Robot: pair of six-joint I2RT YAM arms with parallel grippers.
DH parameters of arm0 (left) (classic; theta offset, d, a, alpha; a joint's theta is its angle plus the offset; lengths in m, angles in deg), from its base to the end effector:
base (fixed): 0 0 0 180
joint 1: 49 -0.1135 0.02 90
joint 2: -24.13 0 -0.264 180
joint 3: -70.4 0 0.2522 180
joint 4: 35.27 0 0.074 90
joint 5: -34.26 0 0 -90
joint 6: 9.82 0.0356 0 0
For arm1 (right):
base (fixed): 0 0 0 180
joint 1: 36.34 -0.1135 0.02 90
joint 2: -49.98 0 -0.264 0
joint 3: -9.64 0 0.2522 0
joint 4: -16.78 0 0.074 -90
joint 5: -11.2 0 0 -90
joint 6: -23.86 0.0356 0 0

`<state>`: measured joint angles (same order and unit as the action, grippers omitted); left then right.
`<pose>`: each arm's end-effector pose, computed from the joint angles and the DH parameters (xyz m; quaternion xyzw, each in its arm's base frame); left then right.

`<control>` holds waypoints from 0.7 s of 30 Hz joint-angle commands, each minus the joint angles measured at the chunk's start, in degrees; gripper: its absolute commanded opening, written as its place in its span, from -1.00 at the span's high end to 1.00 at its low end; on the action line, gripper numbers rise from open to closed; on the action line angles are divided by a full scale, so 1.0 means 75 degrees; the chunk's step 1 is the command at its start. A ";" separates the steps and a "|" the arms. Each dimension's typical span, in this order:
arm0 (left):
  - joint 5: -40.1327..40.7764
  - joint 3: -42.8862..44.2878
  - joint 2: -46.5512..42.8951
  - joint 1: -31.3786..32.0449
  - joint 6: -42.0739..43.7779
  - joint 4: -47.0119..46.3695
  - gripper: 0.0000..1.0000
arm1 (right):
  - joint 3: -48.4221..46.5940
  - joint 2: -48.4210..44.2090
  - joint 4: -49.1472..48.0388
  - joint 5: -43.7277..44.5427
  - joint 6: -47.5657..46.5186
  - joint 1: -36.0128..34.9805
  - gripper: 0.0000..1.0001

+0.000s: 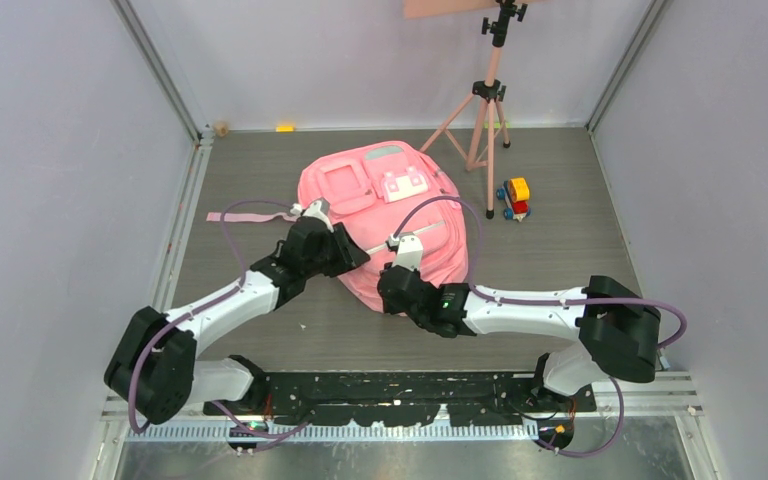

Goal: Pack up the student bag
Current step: Zip the student bag at the center of the board.

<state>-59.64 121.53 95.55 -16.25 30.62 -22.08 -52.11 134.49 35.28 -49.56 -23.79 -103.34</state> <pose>0.2205 -0.1447 0.2159 -0.1127 0.8732 -0.3340 0.3366 0.1357 0.2751 0.2094 -0.0864 0.8833 0.1928 0.4184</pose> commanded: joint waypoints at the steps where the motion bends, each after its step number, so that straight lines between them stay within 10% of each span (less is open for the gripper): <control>1: -0.0067 -0.0057 0.0199 0.0062 -0.0271 -0.0744 0.31 | -0.0135 -0.0117 -0.0049 -0.0052 -0.0010 -0.0101 0.99; 9: 0.0454 -0.0346 -0.0369 0.0023 -0.0075 -0.0600 1.00 | -0.0005 -0.0569 0.0458 0.0818 -0.0012 -0.0091 0.99; 21: -0.0390 -0.0231 -0.1155 -0.1284 0.0728 0.0540 1.00 | 0.0063 -0.0879 0.1203 0.1170 -0.0298 0.0310 0.99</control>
<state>-64.38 118.97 90.08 -21.95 31.17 -21.87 -52.04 130.75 39.71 -44.73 -24.31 -102.40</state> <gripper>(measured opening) 0.085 0.047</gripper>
